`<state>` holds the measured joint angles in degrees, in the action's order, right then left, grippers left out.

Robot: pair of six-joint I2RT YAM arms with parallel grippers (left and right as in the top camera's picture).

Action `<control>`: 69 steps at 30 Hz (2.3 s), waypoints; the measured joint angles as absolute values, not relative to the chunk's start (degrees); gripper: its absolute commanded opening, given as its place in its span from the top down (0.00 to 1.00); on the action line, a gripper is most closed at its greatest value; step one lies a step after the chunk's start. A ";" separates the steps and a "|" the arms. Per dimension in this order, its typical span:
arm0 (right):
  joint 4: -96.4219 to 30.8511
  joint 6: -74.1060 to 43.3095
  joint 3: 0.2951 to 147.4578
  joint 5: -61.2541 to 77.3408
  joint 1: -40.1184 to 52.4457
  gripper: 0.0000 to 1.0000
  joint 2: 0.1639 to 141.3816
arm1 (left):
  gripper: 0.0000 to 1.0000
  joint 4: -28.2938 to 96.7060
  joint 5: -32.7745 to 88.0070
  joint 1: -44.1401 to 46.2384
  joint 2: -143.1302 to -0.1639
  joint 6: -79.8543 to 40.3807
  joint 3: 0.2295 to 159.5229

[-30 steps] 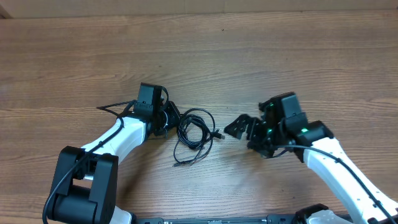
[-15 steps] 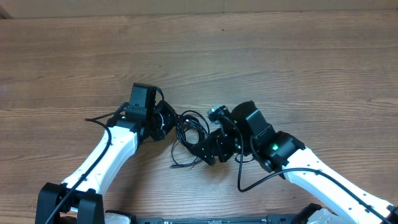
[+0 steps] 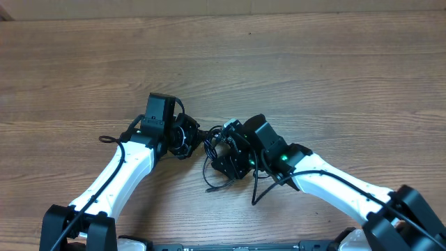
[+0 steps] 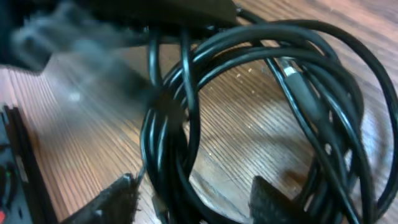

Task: Untangle cables

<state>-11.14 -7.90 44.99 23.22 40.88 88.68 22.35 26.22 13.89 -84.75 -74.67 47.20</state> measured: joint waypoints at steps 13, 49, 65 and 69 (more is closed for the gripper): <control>-10.13 -10.48 45.04 42.13 40.69 0.96 88.77 | 0.96 18.31 26.44 12.14 -84.75 -75.50 47.18; -18.31 -59.18 45.06 18.06 40.99 0.77 86.39 | 0.96 31.05 32.60 4.89 -84.75 -95.88 47.24; -22.55 -65.95 45.08 17.96 40.97 0.66 86.39 | 0.96 29.30 32.75 4.89 -84.75 -98.59 47.24; -22.59 -65.93 45.08 17.26 40.99 0.36 86.39 | 0.96 29.26 32.34 4.89 -84.75 -96.16 47.24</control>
<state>-22.59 -65.93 45.08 17.26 40.99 86.39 29.26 32.34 4.89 -84.75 -96.16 47.24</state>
